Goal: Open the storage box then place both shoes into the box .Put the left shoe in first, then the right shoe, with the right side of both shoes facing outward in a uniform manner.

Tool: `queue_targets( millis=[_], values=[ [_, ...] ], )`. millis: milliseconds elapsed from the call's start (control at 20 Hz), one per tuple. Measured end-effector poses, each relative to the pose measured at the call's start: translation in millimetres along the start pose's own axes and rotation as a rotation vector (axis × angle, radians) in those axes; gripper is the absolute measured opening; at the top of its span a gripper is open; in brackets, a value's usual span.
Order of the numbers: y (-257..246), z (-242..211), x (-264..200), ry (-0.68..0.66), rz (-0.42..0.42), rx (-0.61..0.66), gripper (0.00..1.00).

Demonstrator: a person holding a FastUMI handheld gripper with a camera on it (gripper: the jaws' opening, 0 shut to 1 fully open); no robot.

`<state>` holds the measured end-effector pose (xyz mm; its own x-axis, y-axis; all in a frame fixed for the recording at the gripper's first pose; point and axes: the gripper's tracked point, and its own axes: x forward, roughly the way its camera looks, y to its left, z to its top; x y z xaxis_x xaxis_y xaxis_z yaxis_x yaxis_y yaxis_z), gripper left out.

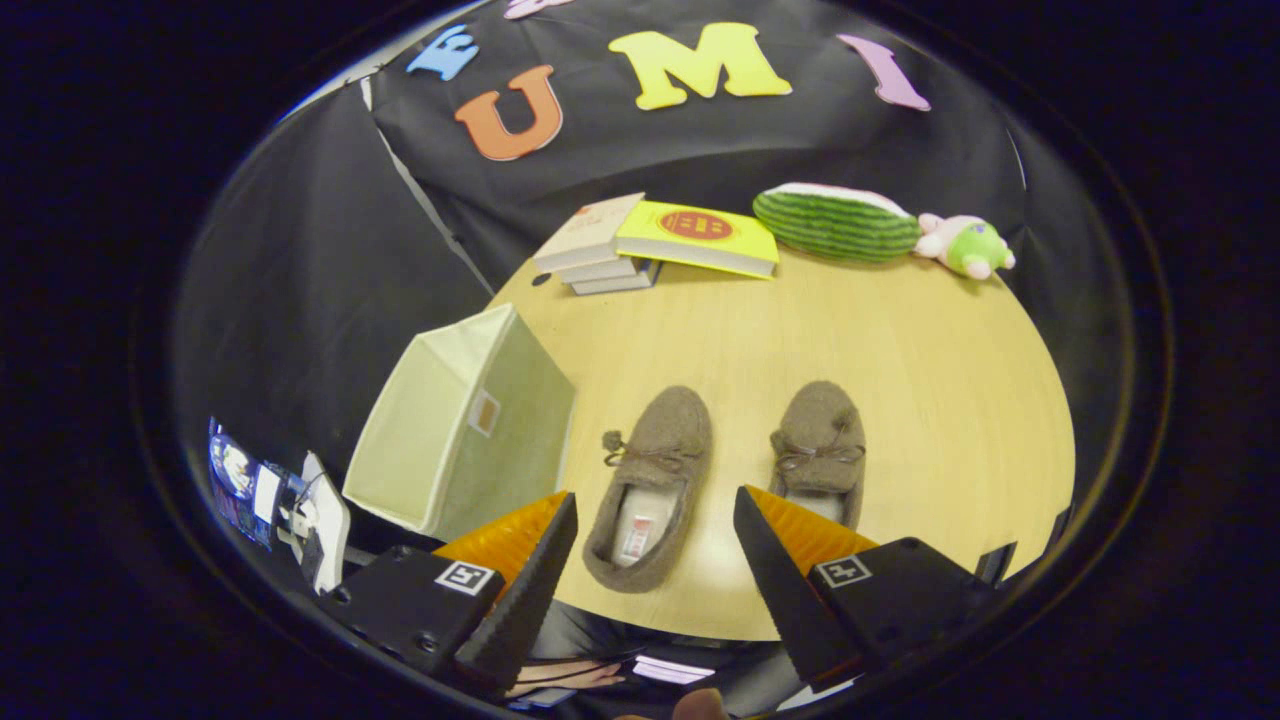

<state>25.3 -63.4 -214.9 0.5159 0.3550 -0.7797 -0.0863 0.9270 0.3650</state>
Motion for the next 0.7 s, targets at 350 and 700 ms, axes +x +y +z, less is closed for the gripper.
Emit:
queue_targets(
  millis=[350,700],
  values=[
    [-20,-24,55,0.165,0.016,0.123,0.99],
    [-17,-44,94,0.286,0.043,0.189,0.72]
  ],
)
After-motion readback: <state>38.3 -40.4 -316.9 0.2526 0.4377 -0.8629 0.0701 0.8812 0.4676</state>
